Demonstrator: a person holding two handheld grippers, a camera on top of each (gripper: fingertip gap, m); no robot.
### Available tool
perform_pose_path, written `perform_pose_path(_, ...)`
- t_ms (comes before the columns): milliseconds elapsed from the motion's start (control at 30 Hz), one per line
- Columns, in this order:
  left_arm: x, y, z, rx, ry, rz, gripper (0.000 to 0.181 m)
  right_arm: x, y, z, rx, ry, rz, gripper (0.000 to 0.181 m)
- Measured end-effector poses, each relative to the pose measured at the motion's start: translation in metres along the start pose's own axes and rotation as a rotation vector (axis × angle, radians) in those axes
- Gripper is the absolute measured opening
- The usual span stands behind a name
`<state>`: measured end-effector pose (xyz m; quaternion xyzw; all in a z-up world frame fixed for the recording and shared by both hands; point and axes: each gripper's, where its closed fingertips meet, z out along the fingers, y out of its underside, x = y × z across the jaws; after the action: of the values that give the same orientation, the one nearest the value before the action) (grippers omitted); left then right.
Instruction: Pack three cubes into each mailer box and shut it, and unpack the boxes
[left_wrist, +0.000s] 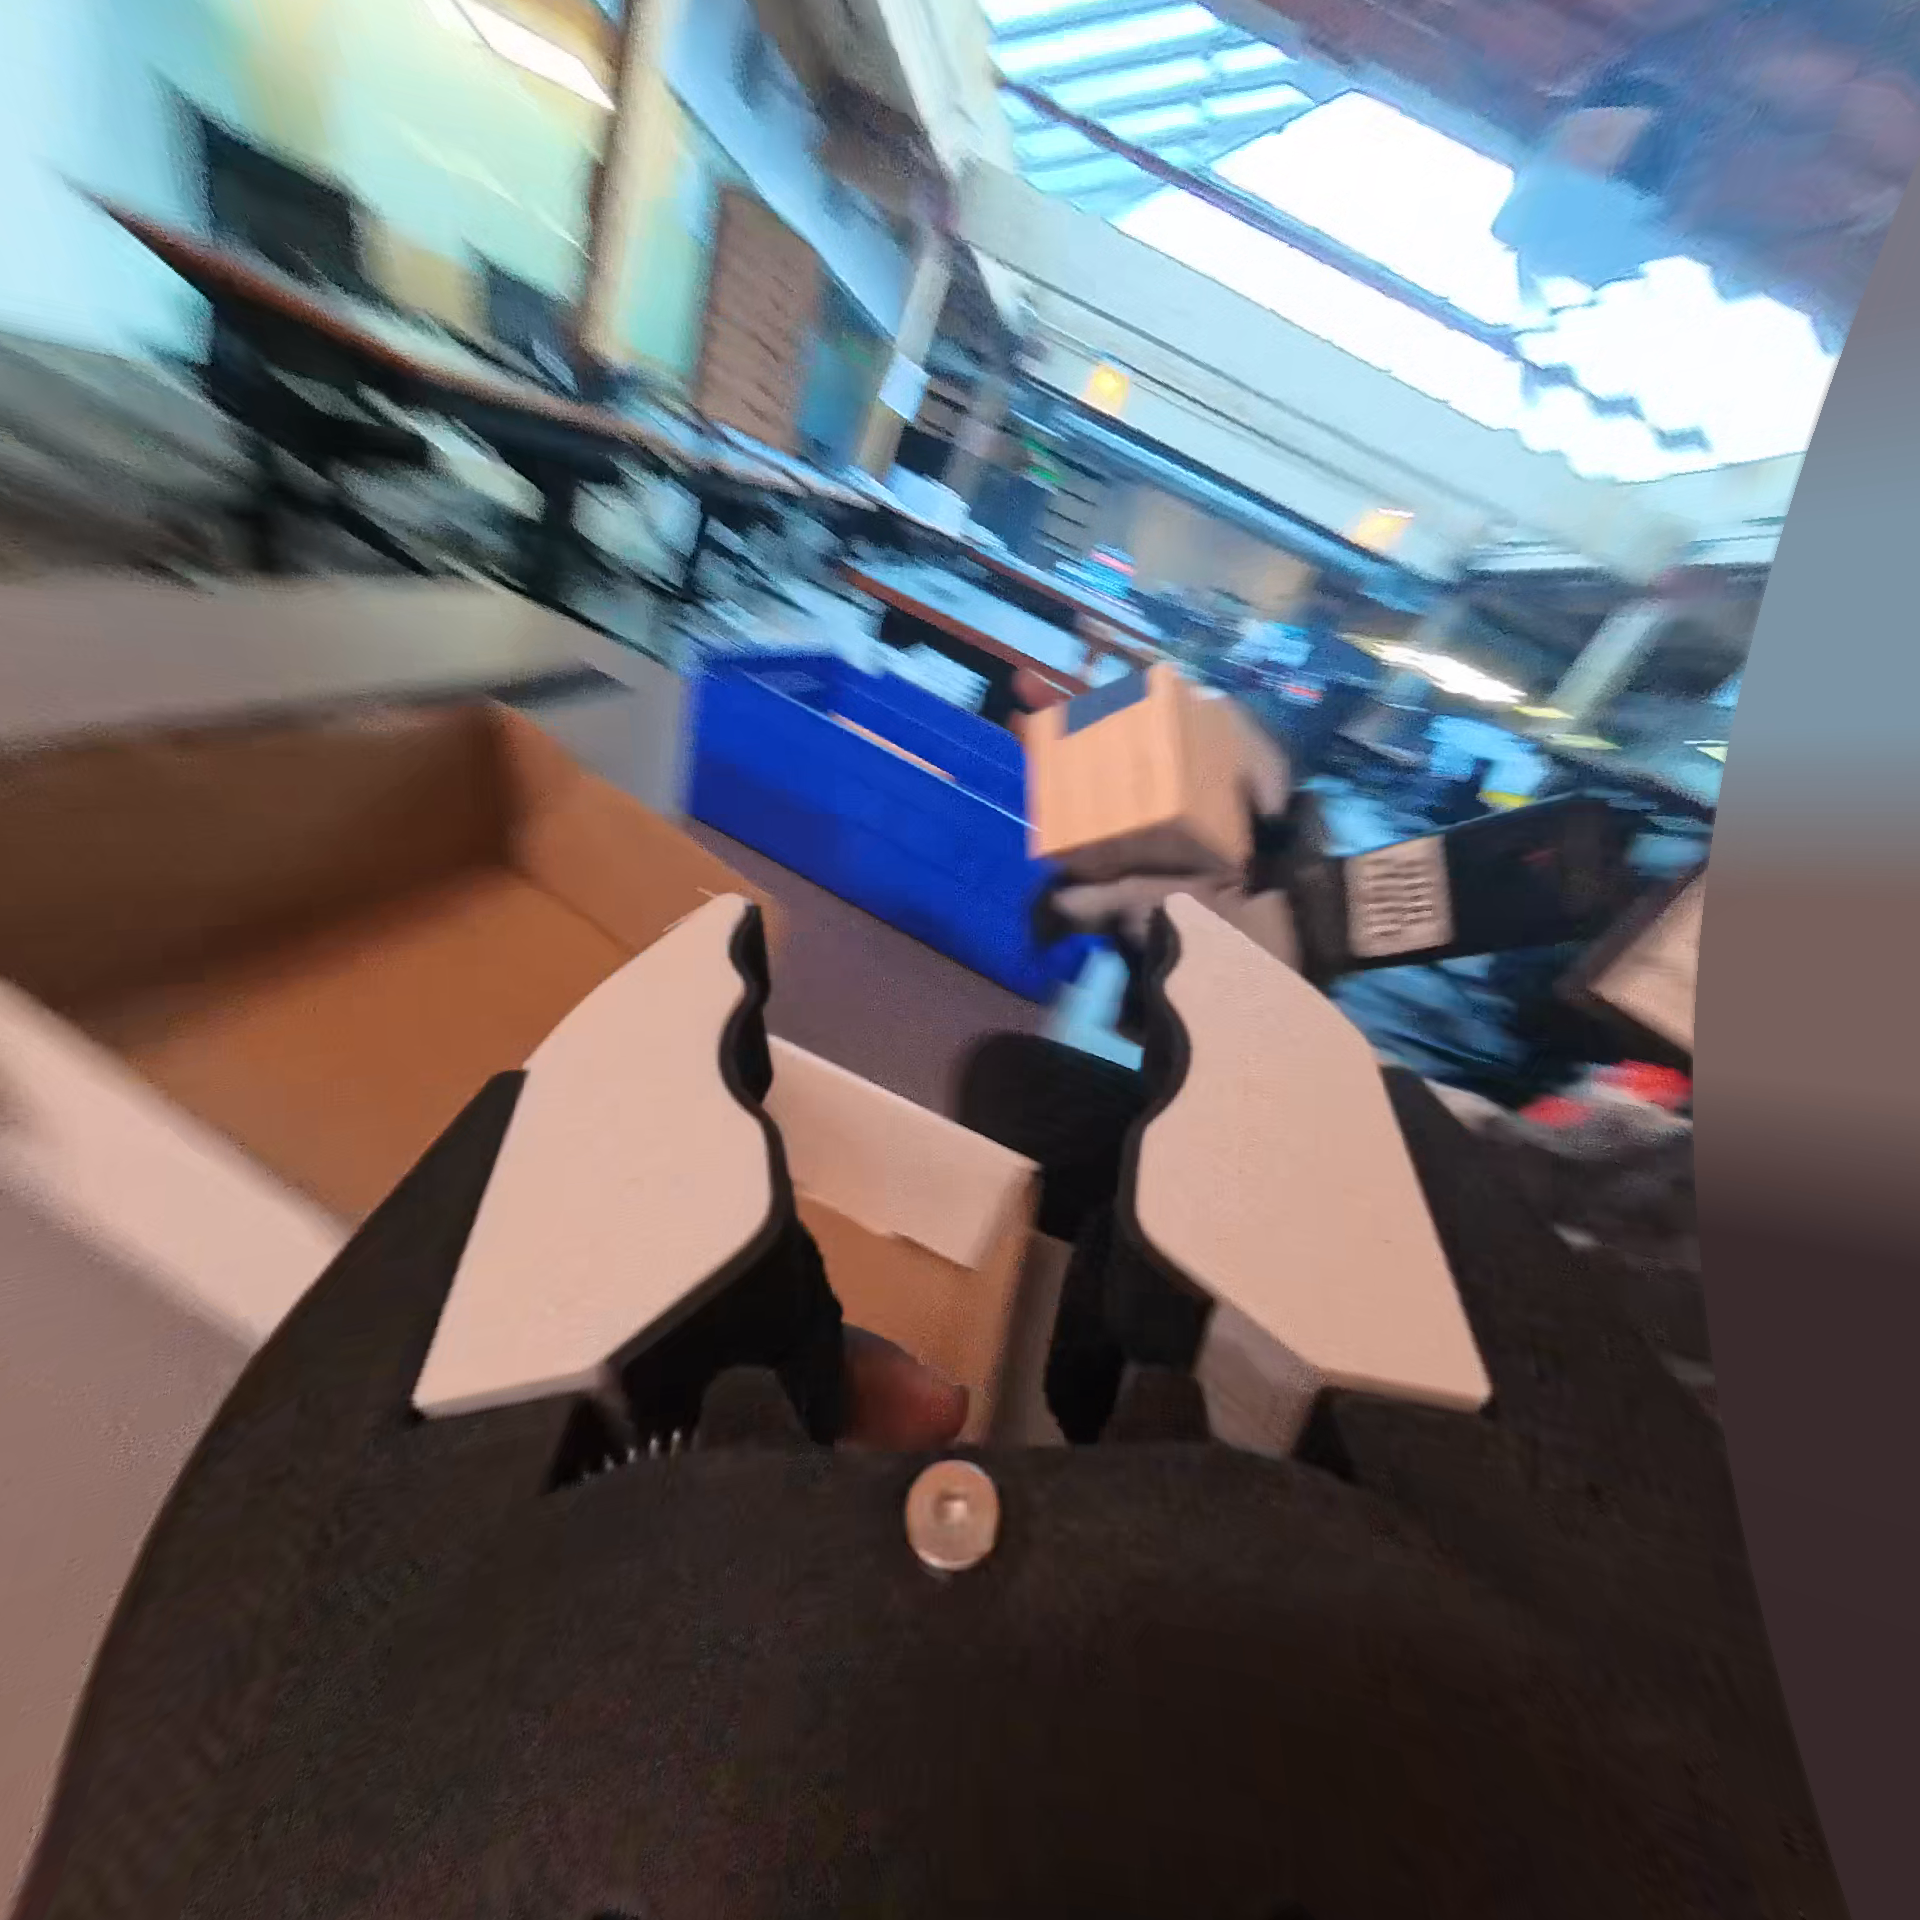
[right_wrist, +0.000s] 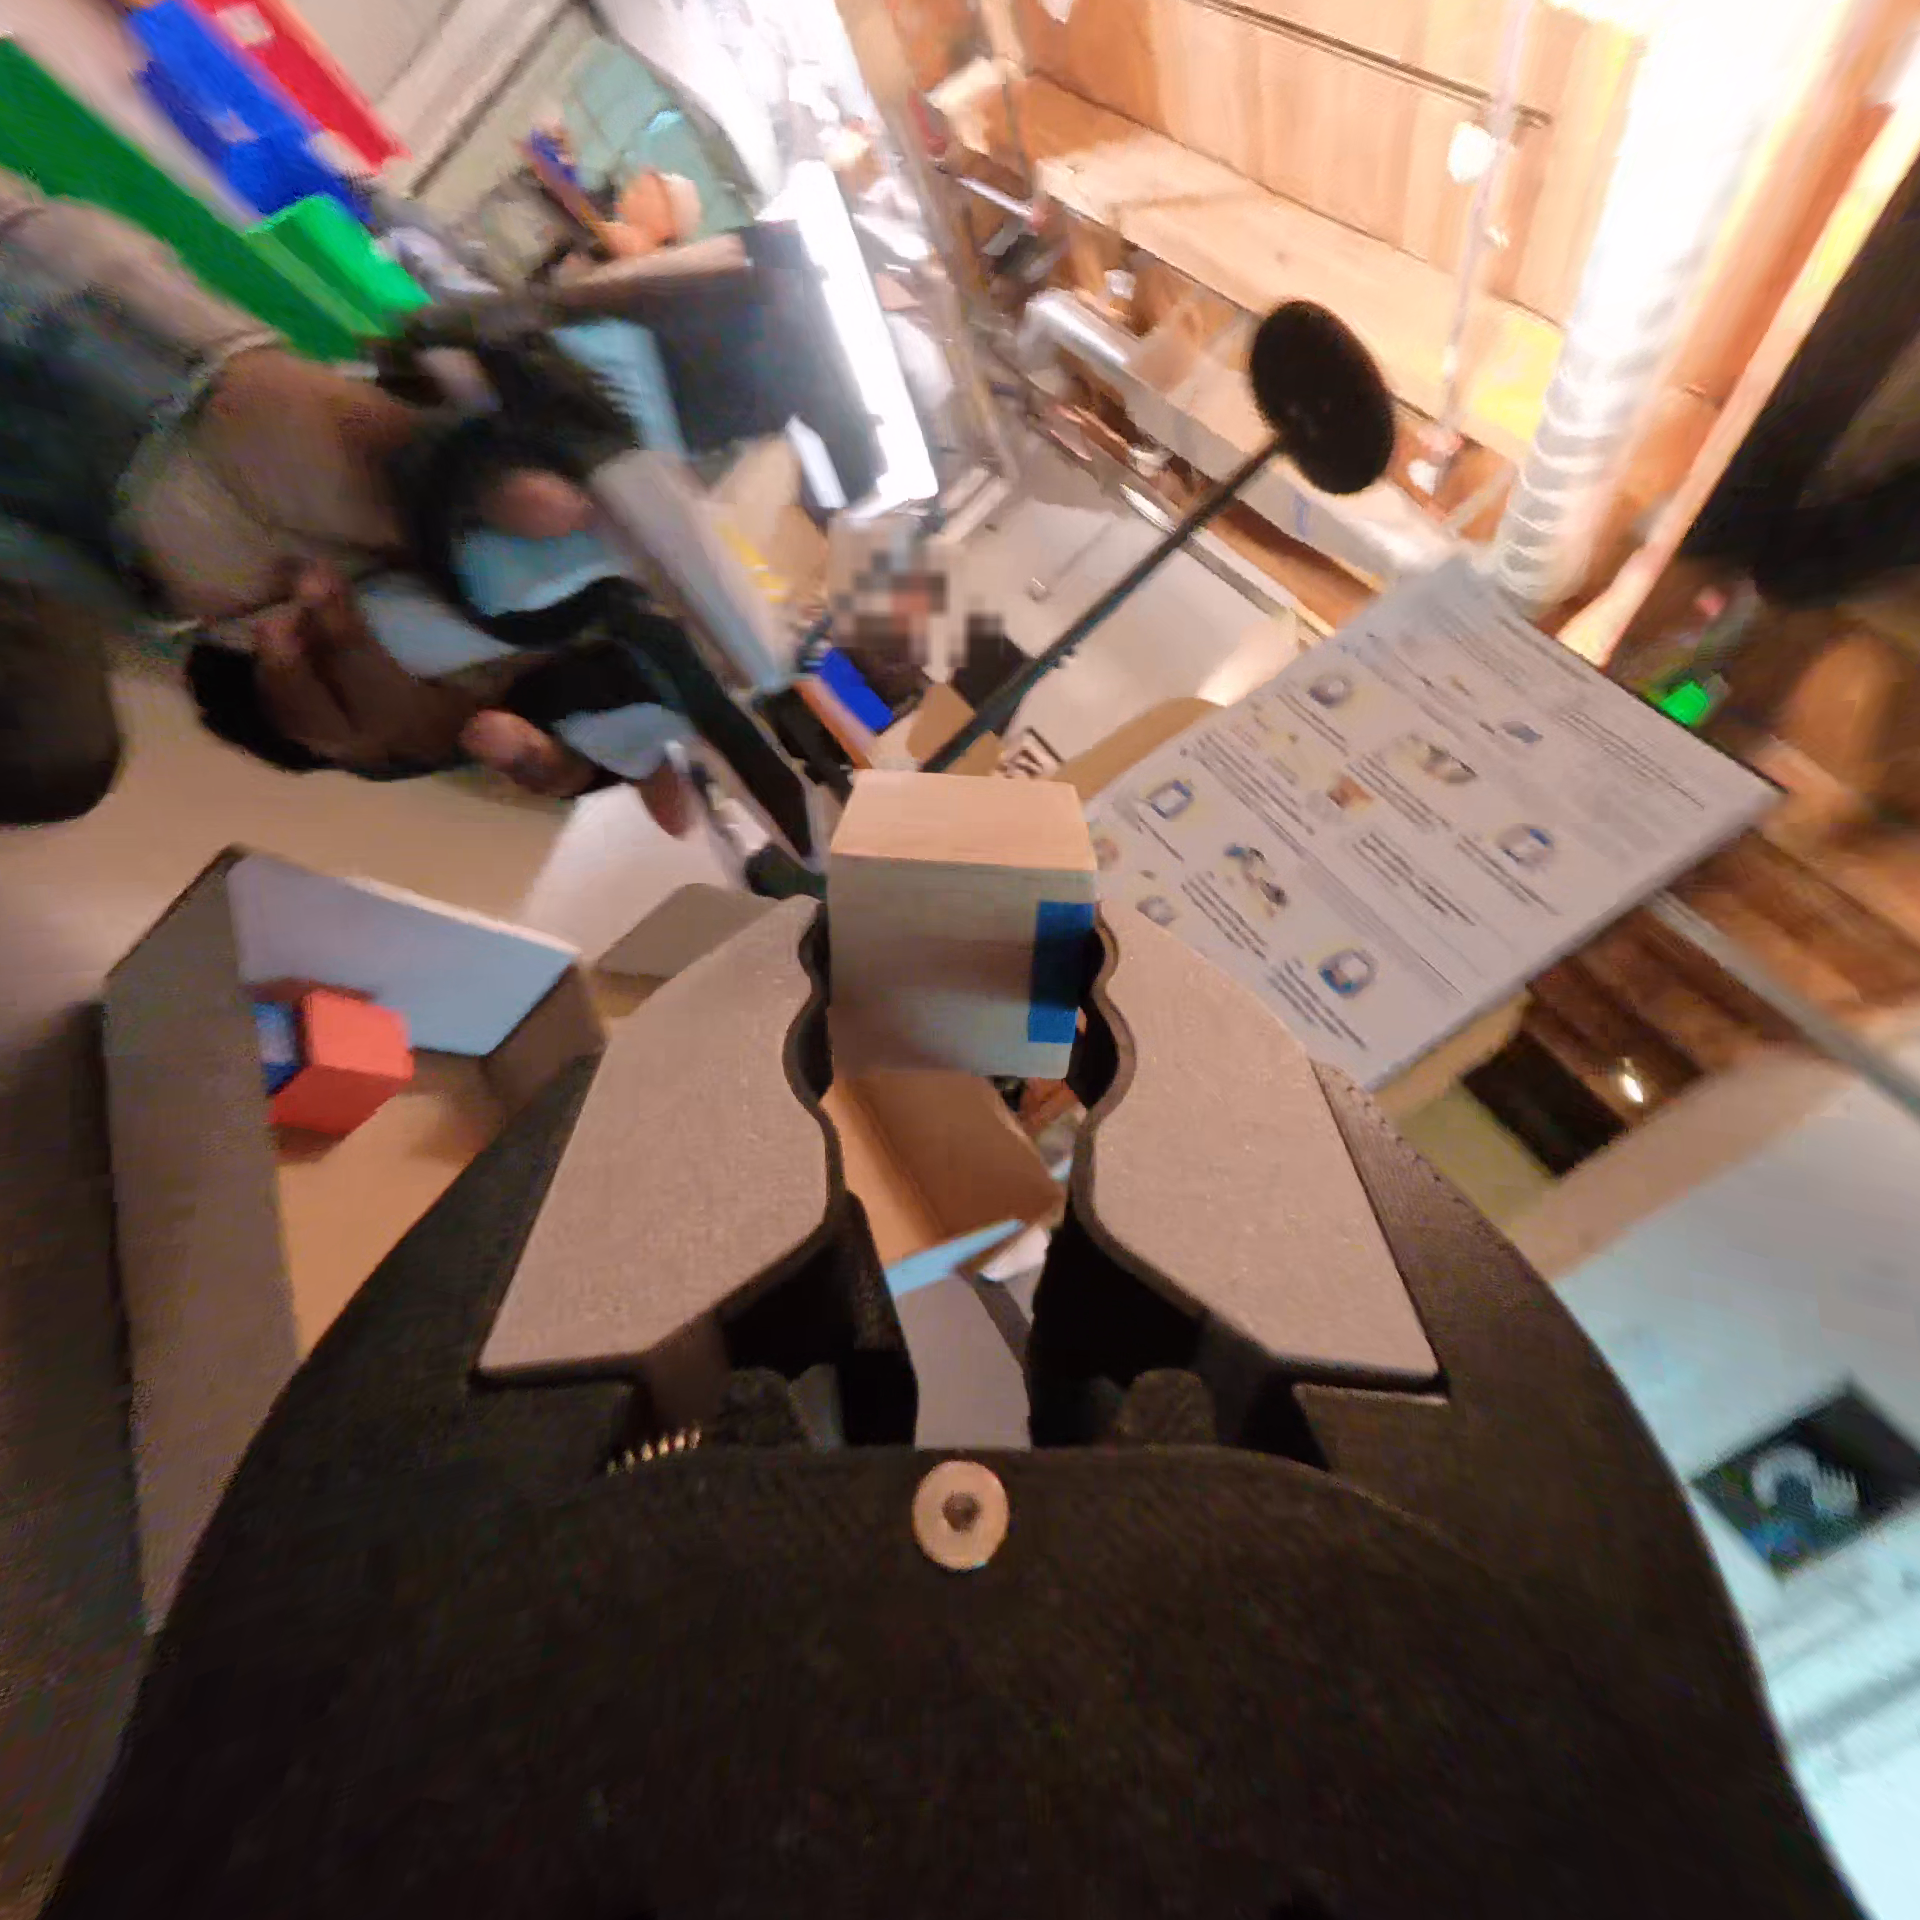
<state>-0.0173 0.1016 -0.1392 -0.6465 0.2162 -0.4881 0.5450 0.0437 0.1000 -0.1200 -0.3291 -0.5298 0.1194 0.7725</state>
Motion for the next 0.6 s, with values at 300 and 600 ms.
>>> perform_pose_path(300, -0.071, -0.002, -0.071, 0.041, -0.565, 0.449, 0.077, 0.167, 0.091, -0.143, -0.629, 0.336, 0.483, 0.045)
perform_pose_path(600, -0.070, 0.015, -0.058, -0.088, -0.566, 0.562, 0.078, 0.113, 0.231, -0.291, -1.607, 0.145, 1.099, 0.046)
